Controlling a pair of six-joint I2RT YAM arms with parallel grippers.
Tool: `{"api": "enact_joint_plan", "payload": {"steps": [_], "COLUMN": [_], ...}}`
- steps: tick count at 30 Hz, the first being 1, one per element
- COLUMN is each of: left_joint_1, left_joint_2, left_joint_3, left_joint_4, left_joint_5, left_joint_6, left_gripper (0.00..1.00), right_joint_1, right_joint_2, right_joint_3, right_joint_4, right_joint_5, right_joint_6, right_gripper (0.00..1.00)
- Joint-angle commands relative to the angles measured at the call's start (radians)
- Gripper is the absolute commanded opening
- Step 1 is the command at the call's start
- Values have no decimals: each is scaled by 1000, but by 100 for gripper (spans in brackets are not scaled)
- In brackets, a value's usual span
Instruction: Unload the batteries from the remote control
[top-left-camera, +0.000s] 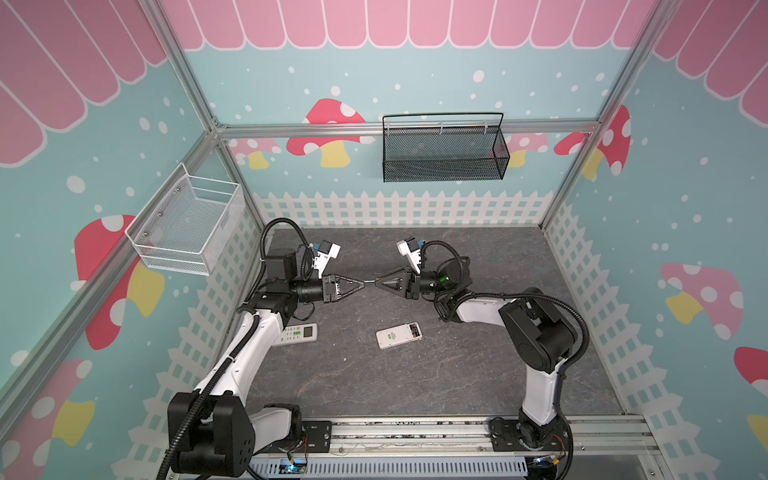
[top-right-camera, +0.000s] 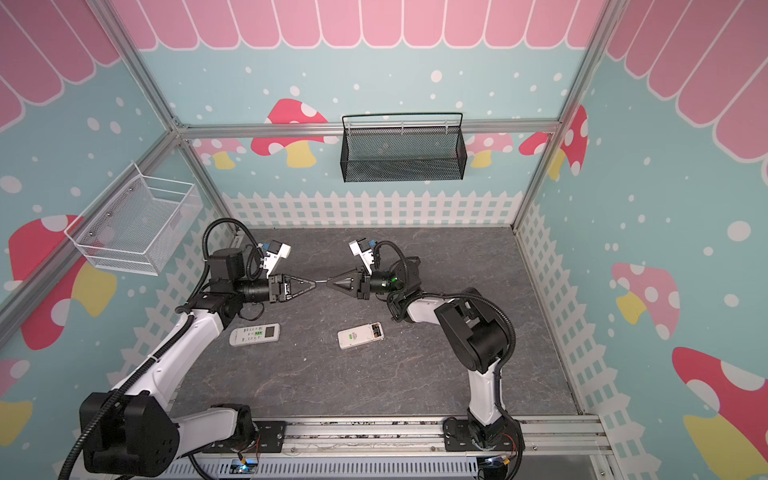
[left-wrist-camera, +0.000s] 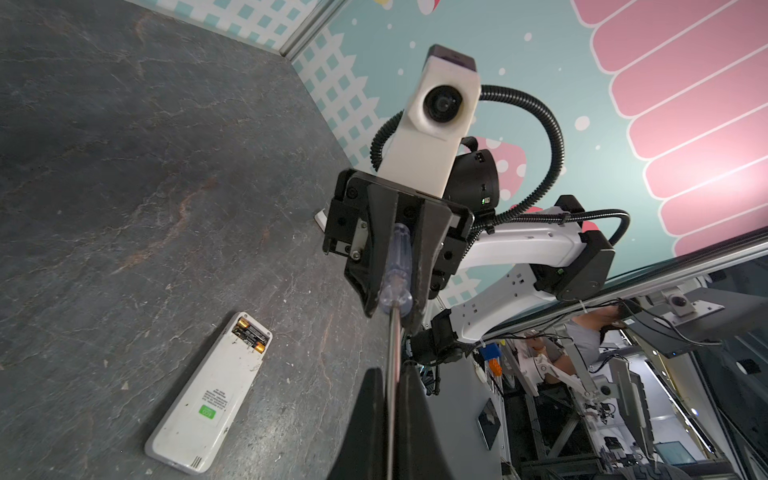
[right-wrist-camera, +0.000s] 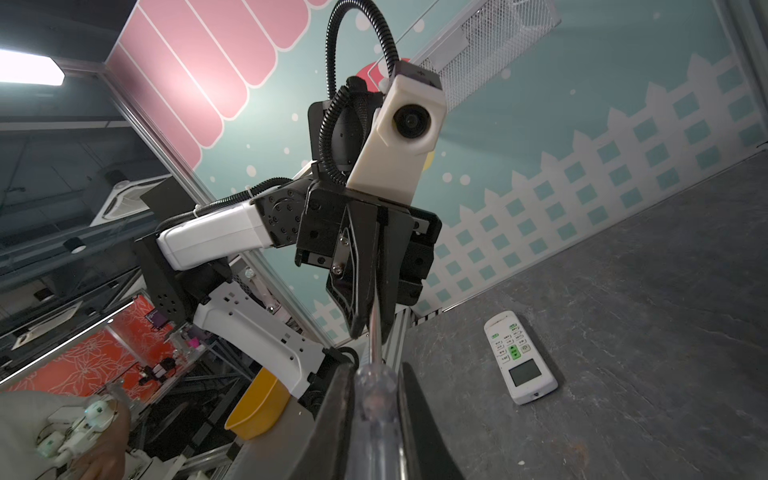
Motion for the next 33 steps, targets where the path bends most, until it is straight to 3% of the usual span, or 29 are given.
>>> {"api": "enact_joint_plan", "payload": {"steps": [1,4,7,12,18,26,29,33], "left_joint_1": [-6,8,26,4,-155,-364,-447,-533], "left_joint_2": [1,-7,-10,13,79,216,266,325], "left_joint_3": [-4,-17,-8,79,181,203,197,176], "left_joint_4": [24,20,-41,-329,-542,-523,-503,-450], "left_joint_5": [8,-16,-42,-207,-474,-835,-934,-981], "left_joint_6": [7,13,73,347,617,838,906,928], "left_gripper": [3,31,51,75,100,100,100,100], "right_joint_1": [-1,-25,-70,-148,-230,-274,-274,-274], "right_joint_2": [6,-26,-112,-268,-494,-811,-898,-970], "right_joint_3": [-1,-45,-133,-253,-336,-388,-419,-487], "right_joint_4": [1,-43,-85,-344,-742,-1201,-1269,-1274], "right_joint_5": [13,27,53,77,152,407,484,521], "right_joint_6": [-5,-49,-110,-328,-627,-1002,-1069,-1132], "right_gripper": [0,0,0,0,0,0,0,0]}}
